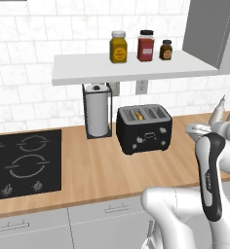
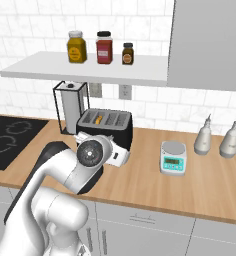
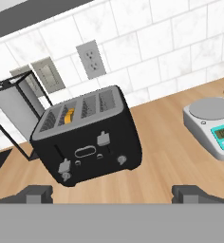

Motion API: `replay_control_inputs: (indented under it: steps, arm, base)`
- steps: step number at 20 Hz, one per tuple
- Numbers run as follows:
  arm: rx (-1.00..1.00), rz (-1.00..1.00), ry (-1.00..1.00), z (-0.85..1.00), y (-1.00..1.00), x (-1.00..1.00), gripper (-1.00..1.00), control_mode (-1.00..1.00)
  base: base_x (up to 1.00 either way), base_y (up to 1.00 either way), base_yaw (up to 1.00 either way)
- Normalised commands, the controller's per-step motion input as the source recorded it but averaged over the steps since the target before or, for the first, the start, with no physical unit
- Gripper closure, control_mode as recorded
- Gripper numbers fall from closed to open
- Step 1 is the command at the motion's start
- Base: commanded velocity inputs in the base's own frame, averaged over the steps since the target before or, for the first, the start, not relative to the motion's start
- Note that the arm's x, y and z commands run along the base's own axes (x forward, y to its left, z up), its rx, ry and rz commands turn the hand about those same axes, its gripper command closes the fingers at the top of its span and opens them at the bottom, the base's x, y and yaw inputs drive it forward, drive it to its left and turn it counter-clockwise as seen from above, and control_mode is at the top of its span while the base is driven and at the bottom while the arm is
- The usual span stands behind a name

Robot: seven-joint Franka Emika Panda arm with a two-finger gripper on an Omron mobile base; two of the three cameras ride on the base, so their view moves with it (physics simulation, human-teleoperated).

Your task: Start the toaster. Once the lever pops up, take the bread to the plate on the dining counter.

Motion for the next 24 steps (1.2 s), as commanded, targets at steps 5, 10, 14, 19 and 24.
replay_control_inputs:
  steps: [5,10,14,19,24]
  arm:
    - [0.0,0.0,0.0,0.0,0.0,0.0,-1.0,-1.0]
    - [0.0,0.0,0.0,0.0,0.0,0.0,-1.0,-1.0]
    - [0.0,0.0,0.0,0.0,0.0,0.0,-1.0,-1.0]
    - [0.0,0.0,0.0,0.0,0.0,0.0,-1.0,-1.0]
    - [0.0,0.0,0.0,0.0,0.0,0.0,-1.0,-1.0]
  base:
    - [0.0,0.0,0.0]
    - [0.0,0.0,0.0]
    - [0.0,0.0,0.0]
    - [0.0,0.0,0.0]
    - [0.0,0.0,0.0]
